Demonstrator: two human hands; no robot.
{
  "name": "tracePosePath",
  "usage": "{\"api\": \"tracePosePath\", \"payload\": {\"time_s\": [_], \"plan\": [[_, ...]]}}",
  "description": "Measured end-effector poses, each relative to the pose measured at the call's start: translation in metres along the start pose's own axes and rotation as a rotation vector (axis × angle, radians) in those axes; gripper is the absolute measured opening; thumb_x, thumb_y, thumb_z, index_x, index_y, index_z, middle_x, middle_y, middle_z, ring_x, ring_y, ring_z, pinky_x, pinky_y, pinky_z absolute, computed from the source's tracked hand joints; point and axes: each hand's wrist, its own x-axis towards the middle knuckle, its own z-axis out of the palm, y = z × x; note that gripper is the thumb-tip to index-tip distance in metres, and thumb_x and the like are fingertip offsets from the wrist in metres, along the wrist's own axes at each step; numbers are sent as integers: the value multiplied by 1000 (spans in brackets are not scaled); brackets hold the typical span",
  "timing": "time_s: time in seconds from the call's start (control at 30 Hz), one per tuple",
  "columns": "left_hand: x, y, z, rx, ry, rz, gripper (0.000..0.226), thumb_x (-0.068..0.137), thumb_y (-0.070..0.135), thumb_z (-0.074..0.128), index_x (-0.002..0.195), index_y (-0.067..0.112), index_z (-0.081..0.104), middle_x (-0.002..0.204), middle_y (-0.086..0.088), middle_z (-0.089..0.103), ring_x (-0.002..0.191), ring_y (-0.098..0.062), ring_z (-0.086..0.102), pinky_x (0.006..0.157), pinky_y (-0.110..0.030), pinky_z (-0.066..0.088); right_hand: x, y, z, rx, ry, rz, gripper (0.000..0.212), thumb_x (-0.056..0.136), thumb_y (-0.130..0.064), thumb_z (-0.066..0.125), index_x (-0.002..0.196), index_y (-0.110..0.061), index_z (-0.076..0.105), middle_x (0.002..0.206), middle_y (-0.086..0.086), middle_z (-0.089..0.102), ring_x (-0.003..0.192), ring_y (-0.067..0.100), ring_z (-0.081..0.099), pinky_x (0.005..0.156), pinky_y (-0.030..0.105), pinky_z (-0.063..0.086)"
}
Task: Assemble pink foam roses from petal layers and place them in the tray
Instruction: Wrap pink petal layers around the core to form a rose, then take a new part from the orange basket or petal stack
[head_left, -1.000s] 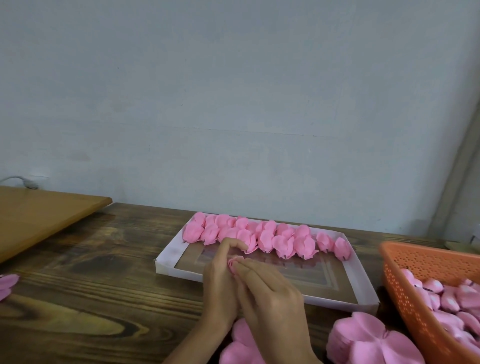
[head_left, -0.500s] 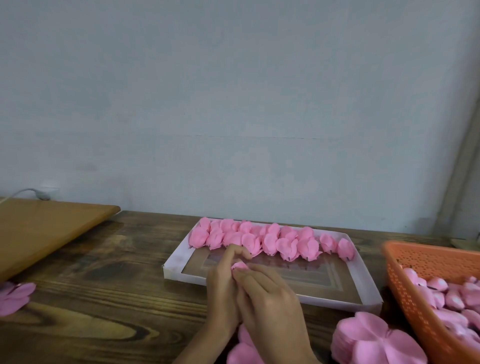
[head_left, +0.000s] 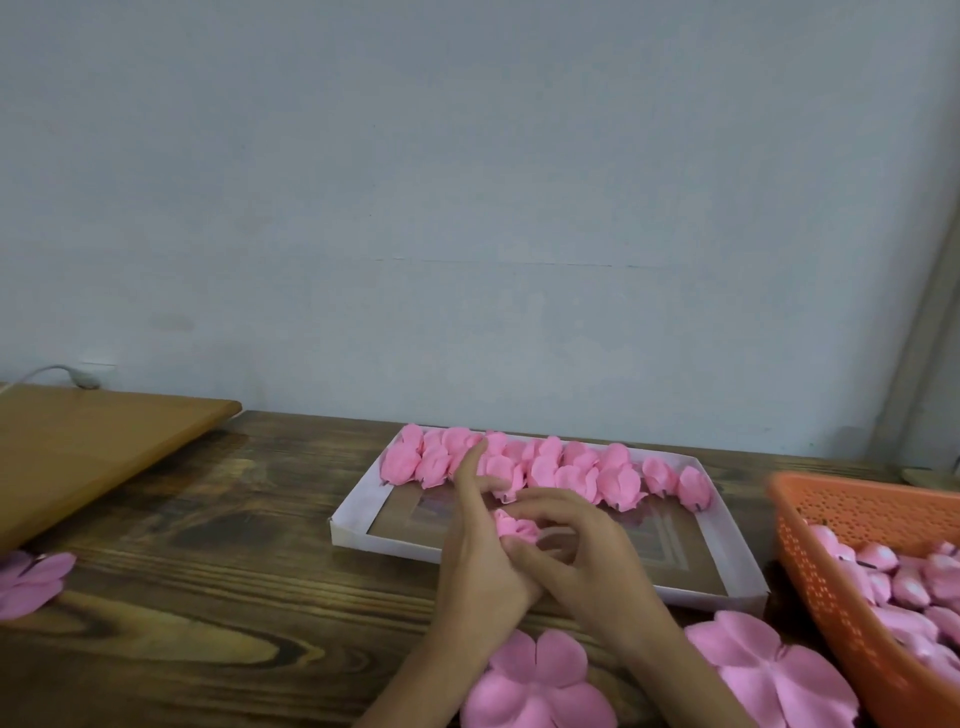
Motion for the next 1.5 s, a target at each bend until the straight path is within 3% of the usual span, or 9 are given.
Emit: {"api": "tracePosePath", "payload": {"time_s": [0.2,0.37,0.5,0.63,0.83,1.1,1.2,1.3,1.5], "plan": [[8,13,-4,32,20,52,130,54,56,84,151,68,-2,153,16,40,117,32,41,76,6,41,12,-13,-18,217,-261,95,18,94,-8,74,100,-25,80,92,-8,78,88,8,73,74,22,55],[8,14,6,67,-148,39,144,58,43,88,151,66,-20,171,10,0,125,26,43,70,6,41,9,-8,-19,-49,-181,86,7,92,-17,67,98,-18,71,92,16,72,89,43,66,80,57,55],[2,21,29,329,-154,-32,160,63,4,91,150,61,-30,166,6,-35,113,-16,69,65,-14,54,8,-5,-33,-6,-216,175,26,96,-1,61,100,-22,76,92,1,78,86,23,75,73,37,60],[5,24,39,392,-180,-48,159,63,11,93,153,55,-30,160,0,-48,105,-27,73,66,-28,58,8,0,-42,60,-237,284,25,98,2,59,102,-16,75,95,7,80,89,28,75,75,34,56],[15,23,44,211,-359,-169,165,57,34,103,149,60,-32,164,-2,-41,141,-26,53,92,-35,58,14,8,-55,131,-301,418,29,94,5,63,114,-15,68,84,13,75,65,17,65,52,23,47],[19,48,20,104,-553,-188,152,75,17,93,146,65,-32,161,6,-47,162,-29,2,116,-44,42,98,22,-140,-44,-222,617,17,89,-2,76,105,-3,72,78,17,77,64,22,74,53,27,58],[10,48,-8,331,-657,-105,127,82,13,86,161,52,-6,174,4,-11,156,-27,26,108,-39,49,105,53,-154,-277,-293,773,20,90,1,74,108,8,67,76,25,68,55,26,59,49,33,47],[2,35,-39,540,-723,-93,67,87,36,81,146,34,50,151,7,46,138,-16,45,109,-35,43,99,78,-147,-355,-199,846,21,86,5,78,99,6,62,78,25,68,52,24,66,43,28,53],[-1,24,-61,496,-658,-193,40,77,52,84,112,39,69,133,10,56,116,-2,56,102,-35,50,104,89,-126,-544,-216,794,23,82,5,76,101,3,64,89,20,67,73,27,69,69,41,65]]}}
